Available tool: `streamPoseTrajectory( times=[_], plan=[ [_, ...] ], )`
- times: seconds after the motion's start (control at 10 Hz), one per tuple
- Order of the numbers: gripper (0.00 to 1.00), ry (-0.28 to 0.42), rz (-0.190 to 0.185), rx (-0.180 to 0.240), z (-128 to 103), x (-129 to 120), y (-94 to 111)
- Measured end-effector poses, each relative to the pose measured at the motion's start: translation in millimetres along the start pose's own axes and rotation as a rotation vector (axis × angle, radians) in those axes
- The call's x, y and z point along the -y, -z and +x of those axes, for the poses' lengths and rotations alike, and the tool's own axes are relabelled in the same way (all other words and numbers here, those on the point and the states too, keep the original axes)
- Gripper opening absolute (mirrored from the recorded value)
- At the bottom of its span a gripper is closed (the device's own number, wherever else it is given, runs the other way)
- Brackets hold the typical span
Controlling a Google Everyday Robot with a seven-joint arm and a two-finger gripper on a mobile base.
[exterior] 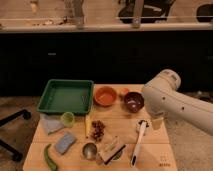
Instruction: Wipe purple bowl with towel
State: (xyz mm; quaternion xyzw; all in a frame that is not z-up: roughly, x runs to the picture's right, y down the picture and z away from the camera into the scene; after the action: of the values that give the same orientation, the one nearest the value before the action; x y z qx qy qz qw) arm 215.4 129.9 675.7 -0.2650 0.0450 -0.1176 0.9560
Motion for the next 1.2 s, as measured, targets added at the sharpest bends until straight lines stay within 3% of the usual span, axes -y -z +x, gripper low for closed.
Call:
streamPoseTrajectory(
  times=[0.7, 1.2],
  plan=[
    [0.80, 0.192, -0.012, 0.014, -88.4, 5.3, 17.2],
    [0.80, 0.311, -0.018, 0.002, -144.5, 0.9, 21.7]
  ],
)
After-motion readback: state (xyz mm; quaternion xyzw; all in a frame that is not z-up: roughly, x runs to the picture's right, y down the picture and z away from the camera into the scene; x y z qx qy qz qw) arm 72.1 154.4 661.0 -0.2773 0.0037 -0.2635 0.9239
